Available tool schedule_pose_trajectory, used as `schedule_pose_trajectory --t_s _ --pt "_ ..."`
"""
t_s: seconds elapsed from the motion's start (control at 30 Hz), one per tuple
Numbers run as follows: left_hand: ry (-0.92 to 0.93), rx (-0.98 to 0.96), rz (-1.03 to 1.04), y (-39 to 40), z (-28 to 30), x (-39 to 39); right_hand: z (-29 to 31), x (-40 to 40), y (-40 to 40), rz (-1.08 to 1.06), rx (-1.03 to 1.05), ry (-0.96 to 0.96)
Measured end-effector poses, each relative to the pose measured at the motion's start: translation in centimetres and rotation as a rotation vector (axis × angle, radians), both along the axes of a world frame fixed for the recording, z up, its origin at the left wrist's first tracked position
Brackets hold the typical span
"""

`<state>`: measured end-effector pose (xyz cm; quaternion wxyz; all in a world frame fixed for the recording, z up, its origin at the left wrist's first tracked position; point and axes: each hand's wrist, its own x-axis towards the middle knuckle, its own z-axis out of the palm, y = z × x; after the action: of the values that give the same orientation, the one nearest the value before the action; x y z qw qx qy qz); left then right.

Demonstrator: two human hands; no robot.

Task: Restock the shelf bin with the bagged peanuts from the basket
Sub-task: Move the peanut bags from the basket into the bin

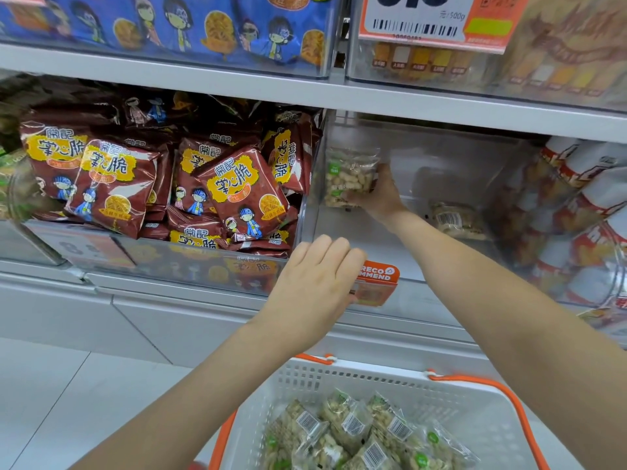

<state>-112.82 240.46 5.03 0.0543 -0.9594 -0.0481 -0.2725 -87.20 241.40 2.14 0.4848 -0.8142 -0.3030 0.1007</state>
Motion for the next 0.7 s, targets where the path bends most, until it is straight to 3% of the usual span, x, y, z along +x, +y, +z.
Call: schedule_pose_trajectory --t_s 0.17,0.23,0.33,0.4,0.5,0.57,0.63,0.7 --pt "0.012 -0.002 -0.011 0.1 0.0 0.0 1.6 0.9 -2.5 -0.021 -0.026 0.023" --pt "0.012 -0.001 -0.009 0.2 0.0 0.0 2.5 2.6 -5.3 -0.091 -0.059 -0.071" --pt "0.017 0.003 -0.012 0.1 0.2 -0.2 3.4 3.8 -10.8 -0.139 -0.498 -0.201" --pt "0.028 0.008 -0.016 0.1 0.5 -0.2 3.2 3.2 -13.6 -0.070 -0.630 -0.073" --pt "0.030 0.006 -0.009 -0.1 0.5 -0.4 3.0 2.7 -14.6 -0.061 -0.712 -0.120" --pt "0.021 -0.001 -0.018 -0.3 0.4 -0.6 4.2 2.0 -13.9 -0.112 -0.589 -0.010" --pt "0.023 -0.031 -0.030 -0.5 0.5 -0.8 6.2 0.3 -13.5 -0.099 -0.294 0.249" --pt "-0.016 -0.207 -0.031 -0.6 1.5 -1.0 7.7 -1.6 -14.1 -0.196 -0.031 0.481"
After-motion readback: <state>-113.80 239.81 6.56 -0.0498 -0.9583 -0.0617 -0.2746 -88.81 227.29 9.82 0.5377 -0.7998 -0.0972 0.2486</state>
